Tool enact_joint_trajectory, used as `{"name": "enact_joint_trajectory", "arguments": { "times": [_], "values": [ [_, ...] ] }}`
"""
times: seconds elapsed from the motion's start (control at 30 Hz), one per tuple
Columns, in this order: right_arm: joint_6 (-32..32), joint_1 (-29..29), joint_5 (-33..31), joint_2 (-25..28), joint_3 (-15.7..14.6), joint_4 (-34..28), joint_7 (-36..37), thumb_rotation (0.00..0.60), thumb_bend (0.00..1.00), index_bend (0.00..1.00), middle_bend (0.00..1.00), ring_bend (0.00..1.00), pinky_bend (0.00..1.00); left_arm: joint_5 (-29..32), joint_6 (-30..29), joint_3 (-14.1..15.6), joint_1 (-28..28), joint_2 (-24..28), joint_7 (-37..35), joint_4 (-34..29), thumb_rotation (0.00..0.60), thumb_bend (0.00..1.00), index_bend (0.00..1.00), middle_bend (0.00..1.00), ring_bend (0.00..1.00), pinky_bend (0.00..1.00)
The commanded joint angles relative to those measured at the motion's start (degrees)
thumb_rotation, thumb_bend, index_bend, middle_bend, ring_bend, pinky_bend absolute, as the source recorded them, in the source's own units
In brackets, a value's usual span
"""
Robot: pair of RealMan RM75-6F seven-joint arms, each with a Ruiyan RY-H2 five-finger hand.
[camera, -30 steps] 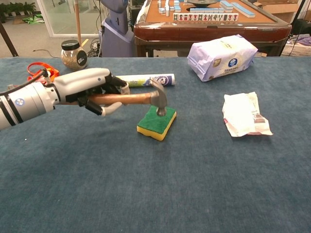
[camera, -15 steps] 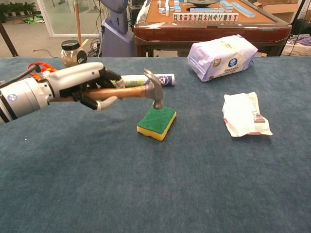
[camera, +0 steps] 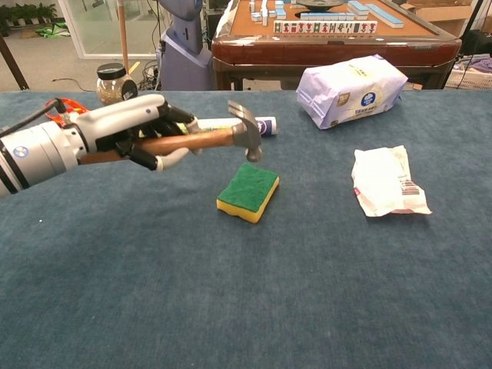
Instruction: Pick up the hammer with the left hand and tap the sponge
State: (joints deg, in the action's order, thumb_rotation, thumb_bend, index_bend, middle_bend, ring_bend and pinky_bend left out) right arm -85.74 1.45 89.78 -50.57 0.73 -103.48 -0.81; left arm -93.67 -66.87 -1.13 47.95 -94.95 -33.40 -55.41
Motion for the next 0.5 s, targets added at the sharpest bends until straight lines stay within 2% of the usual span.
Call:
{"name": "enact_joint_trajectory", "arguments": {
  "times": [0.03, 0.2, 0.5],
  "values": [
    [0.14, 0.14, 0.05, -0.10, 0.06, 0.13, 0.11, 0.600, 0.28, 0.38, 0.41, 0.32, 0.40, 1.31, -0.10, -0.89, -0.61, 2.76, 0.44, -2.91, 0.600, 0.57, 0.74, 0.78, 0.83, 1.00],
    [0.29, 0.27, 0.07, -0.10, 0.11, 0.14, 0.10, 0.600, 0.28, 0.38, 0.41, 0.32, 0.40, 2.33, 1.91, -0.22, -1.35, 3.53, 1.59, -2.83, 0.600, 0.57, 0.74, 0.78, 0.83, 1.00],
    [0.57, 0.44, 0.08, 0.01, 0.11, -0.56, -0.66, 0.600, 0.28, 0.38, 0.41, 0.32, 0.40, 3.31, 6.25, 1.89, -2.65, 1.65, 1.86, 2.92, 0.600, 0.57, 0.73, 0.78, 0.82, 1.00]
  ]
}}
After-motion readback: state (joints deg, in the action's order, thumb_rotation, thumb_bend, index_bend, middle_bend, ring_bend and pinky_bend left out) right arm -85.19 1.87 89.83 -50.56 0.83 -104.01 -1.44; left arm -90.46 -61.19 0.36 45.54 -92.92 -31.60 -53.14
